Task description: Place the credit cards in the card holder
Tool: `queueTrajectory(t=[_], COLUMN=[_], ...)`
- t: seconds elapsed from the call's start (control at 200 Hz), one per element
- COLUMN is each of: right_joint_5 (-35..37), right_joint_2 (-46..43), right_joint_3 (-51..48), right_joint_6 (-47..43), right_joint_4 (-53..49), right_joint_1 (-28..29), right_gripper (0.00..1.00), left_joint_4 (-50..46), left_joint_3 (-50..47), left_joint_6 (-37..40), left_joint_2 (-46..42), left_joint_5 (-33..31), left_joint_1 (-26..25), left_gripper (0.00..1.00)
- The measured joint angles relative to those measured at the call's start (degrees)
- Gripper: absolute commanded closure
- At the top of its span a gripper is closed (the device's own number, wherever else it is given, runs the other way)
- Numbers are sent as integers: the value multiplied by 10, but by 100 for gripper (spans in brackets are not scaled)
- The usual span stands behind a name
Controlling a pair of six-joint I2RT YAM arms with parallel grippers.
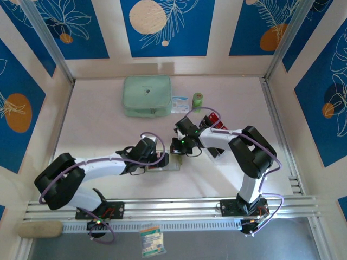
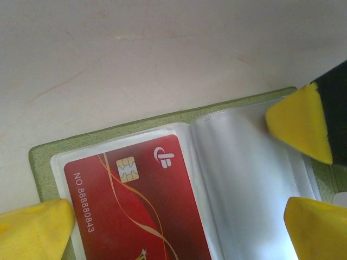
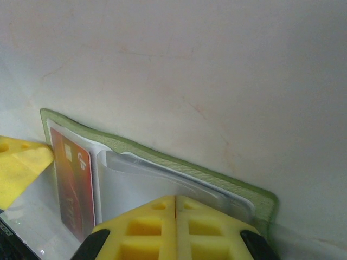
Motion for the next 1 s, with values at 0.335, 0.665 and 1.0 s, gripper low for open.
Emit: queueTrajectory(t=[0.335, 0.665, 1.0], right_joint_5=[-2, -10, -12], right_joint_2=[5, 4, -56], right_joint_3=[6, 6, -5], right_joint_6=[3, 9, 25], right_joint_4=[2, 3, 11], right_joint_1=[7, 6, -6], right_gripper=[100, 100, 79], left_joint_4=[-2, -2, -2], left_joint_3=[5, 7, 7], left_joint_6=[13, 25, 25], left_joint_2=[9, 22, 23], left_joint_5=[-5, -25, -28], left_joint_1=[0, -1, -1], left_gripper=[2, 19, 19])
